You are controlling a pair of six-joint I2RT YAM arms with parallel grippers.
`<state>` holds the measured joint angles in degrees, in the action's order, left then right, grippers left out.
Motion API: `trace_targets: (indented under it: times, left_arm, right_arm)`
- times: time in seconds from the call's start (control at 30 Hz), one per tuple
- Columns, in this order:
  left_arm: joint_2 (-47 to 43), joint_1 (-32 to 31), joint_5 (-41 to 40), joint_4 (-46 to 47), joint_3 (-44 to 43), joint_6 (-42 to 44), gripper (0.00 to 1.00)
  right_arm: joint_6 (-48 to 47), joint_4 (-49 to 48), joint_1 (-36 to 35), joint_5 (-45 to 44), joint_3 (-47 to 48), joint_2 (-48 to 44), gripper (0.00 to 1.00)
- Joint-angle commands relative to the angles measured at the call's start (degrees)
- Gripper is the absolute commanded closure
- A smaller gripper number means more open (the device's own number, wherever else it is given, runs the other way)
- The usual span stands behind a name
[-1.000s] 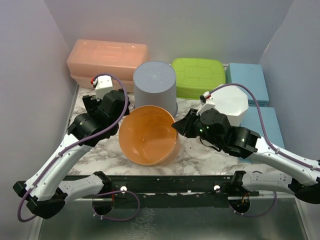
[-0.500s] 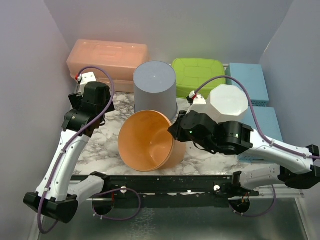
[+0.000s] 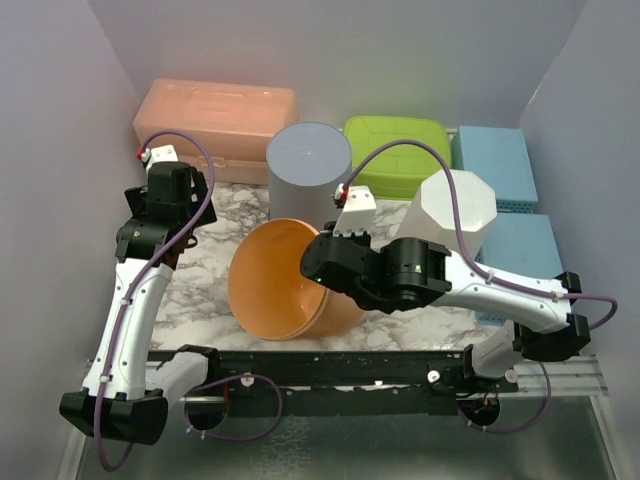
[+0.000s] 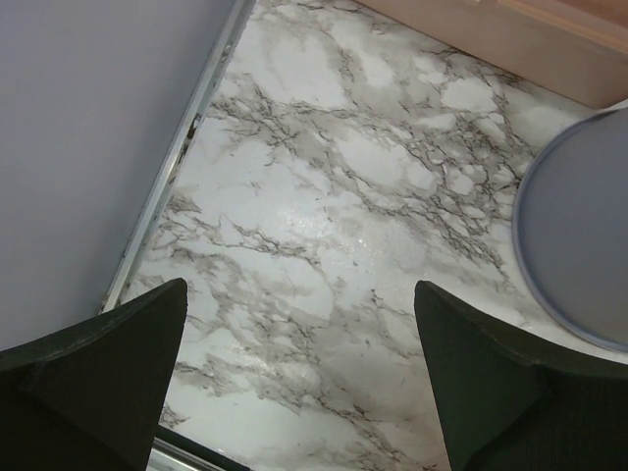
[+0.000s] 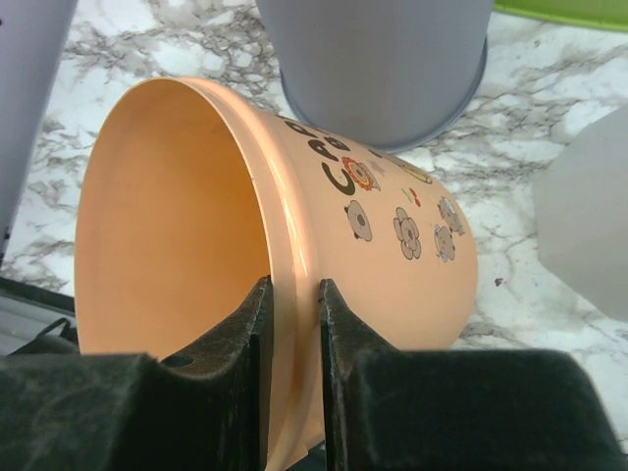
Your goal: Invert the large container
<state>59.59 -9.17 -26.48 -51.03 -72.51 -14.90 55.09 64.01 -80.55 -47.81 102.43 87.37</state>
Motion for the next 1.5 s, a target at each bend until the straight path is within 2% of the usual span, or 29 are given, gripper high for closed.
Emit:
trace_targets:
  times: [0.0, 0.2, 0.4, 0.53, 0.67, 0.87, 1.07, 1.2, 1.47]
  left_arm:
    - [0.11, 3.98, 4.61, 0.84, -0.09, 2.92, 0.01]
    - [-0.97, 5.56, 10.48, 1.71, 1.25, 2.8, 0.01]
    - [-1.75, 5.65, 13.24, 1.73, 1.14, 1.84, 0.01]
    - [-2.06, 5.63, 17.1, 1.67, 1.06, 1.44, 0.01]
    - [-4.86, 5.57, 27.47, 3.06, 3.71, -0.96, 0.01]
    - [-10.73, 5.63, 37.55, 4.55, 12.81, -7.19, 0.05]
    - [-15.15, 5.62, 40.64, 4.36, 10.96, -10.03, 0.05]
    - [-16.46, 5.59, 37.72, 3.81, 8.29, -11.08, 0.01]
    - [-14.8, 5.13, 40.26, -0.75, 3.96, -6.31, 0.02]
  right_arm:
    - [0.77, 9.42, -1.16, -9.19, 6.26, 3.32, 0.99]
    - [-3.84, 3.01, -1.18, -6.67, 2.07, 2.03, 0.99]
    - [-0.72, 13.52, -1.29, -10.23, 10.63, 8.71, 0.99]
    - [-5.48, 9.56, -2.09, -9.73, 13.08, 9.38, 0.99]
    - [-9.73, -1.53, -2.07, -6.64, 5.18, 5.36, 0.99]
    - [-6.68, -8.06, -0.86, -2.01, -5.03, 0.72, 0.99]
    - [-7.19, -11.88, 2.34, 2.55, -9.96, -0.33, 0.99]
    - [-7.43, -14.61, 5.18, 5.5, -13.39, -2.22, 0.99]
    - [-6.71, -20.03, 11.59, 8.83, -22.8, -10.4, 0.99]
